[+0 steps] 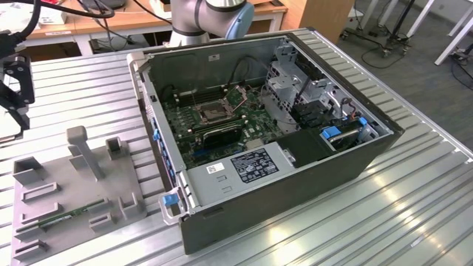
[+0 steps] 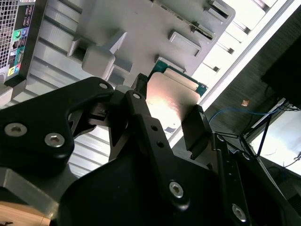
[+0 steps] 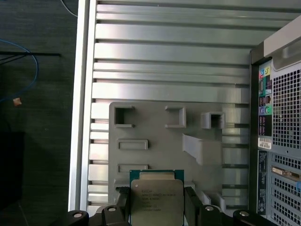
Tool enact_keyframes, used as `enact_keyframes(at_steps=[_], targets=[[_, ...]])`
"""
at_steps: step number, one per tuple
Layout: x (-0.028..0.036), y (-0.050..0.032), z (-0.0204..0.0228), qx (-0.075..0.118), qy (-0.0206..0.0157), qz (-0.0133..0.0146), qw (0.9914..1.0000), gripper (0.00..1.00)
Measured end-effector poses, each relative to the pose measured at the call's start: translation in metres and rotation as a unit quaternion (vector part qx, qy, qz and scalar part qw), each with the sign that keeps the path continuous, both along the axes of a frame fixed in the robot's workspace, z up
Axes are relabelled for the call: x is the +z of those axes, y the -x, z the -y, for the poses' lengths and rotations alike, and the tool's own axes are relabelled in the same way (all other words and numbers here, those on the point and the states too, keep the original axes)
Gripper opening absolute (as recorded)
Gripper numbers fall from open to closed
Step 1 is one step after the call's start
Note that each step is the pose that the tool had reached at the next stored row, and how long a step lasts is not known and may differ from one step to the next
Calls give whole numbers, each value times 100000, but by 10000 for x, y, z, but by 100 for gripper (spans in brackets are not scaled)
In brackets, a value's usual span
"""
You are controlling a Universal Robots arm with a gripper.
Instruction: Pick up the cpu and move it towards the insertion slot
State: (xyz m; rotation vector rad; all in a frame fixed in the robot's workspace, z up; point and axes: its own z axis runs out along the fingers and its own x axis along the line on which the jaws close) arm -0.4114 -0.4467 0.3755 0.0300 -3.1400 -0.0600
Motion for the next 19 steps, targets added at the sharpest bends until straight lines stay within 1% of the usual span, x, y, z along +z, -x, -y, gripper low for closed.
enact_keyframes(at_steps=[10,19], targets=[[0,-134,0,-5,0,-1,100000,54],[0,-289,0,2,1,-4,100000,54]])
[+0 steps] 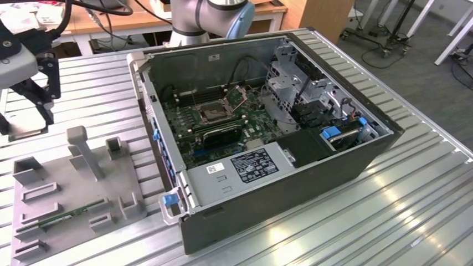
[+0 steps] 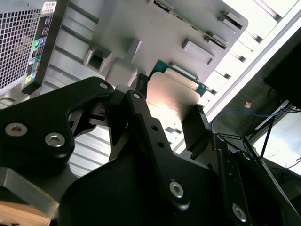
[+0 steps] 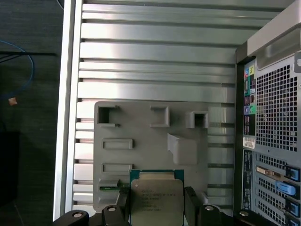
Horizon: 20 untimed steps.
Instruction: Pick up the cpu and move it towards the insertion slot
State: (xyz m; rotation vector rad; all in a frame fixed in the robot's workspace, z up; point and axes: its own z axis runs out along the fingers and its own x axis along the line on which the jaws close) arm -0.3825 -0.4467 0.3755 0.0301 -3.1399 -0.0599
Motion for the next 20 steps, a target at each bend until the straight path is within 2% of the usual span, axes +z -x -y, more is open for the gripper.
enact_keyframes(at_steps=[6,20], targets=[[0,-100,0,-5,0,4,100000,54],[0,-122,0,6,2,1,100000,54]])
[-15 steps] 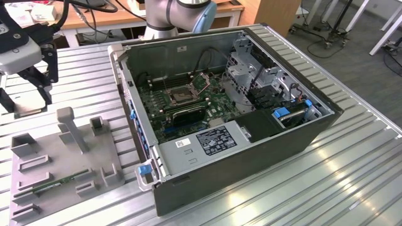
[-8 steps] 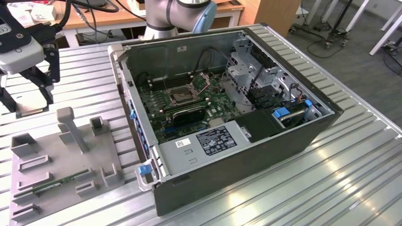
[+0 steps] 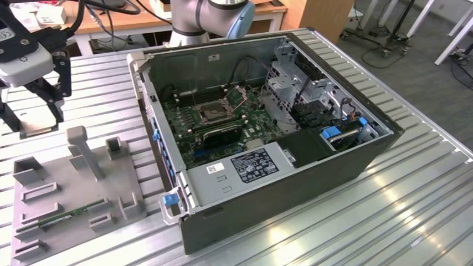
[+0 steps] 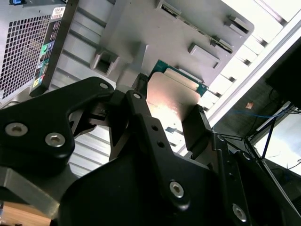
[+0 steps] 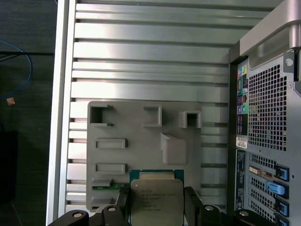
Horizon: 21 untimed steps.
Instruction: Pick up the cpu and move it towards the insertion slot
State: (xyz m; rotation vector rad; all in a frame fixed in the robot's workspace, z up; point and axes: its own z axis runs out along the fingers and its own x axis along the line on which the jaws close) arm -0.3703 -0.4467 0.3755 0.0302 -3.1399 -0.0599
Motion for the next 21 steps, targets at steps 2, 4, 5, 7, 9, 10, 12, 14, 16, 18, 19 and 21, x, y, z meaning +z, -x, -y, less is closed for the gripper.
enact_keyframes(at_steps=[2,4,5,7,9,10,12,14,16,18,19,21], targets=[[-1,-16,0,-9,-2,0,100000,54],[0,-42,0,-10,0,1,100000,54],[0,-56,0,-9,1,-2,100000,54],[0,-89,0,-9,-1,0,100000,54],[0,-126,0,-6,-1,0,100000,54],[0,-145,0,-6,1,-2,100000,54],[0,-186,0,-7,-2,1,100000,54],[-1,-226,0,-10,-3,3,100000,54],[-1,-265,0,-10,-5,3,100000,54],[0,-307,0,-11,-1,0,100000,54],[0,-329,0,-13,2,-2,100000,54],[-1,-372,0,-8,-5,3,100000,54]])
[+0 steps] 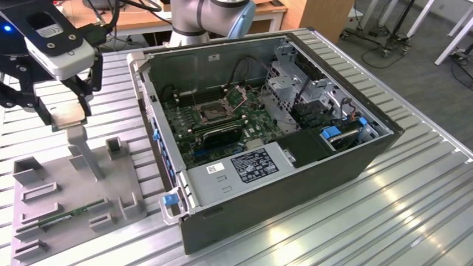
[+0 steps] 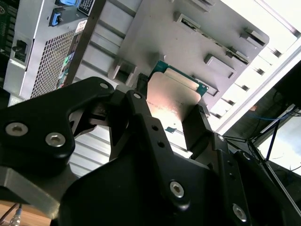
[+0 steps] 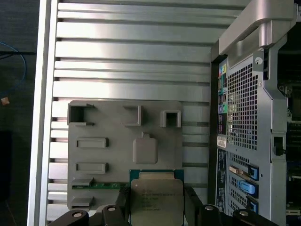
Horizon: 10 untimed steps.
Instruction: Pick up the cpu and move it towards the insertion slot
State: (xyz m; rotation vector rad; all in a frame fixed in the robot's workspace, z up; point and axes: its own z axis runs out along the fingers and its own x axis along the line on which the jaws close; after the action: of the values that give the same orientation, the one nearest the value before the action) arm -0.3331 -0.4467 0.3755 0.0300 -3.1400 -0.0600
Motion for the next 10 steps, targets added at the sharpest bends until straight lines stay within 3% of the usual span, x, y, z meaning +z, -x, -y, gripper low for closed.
enact_keyframes(at_steps=[10], targets=[[0,-194,0,-5,0,3,100000,54]])
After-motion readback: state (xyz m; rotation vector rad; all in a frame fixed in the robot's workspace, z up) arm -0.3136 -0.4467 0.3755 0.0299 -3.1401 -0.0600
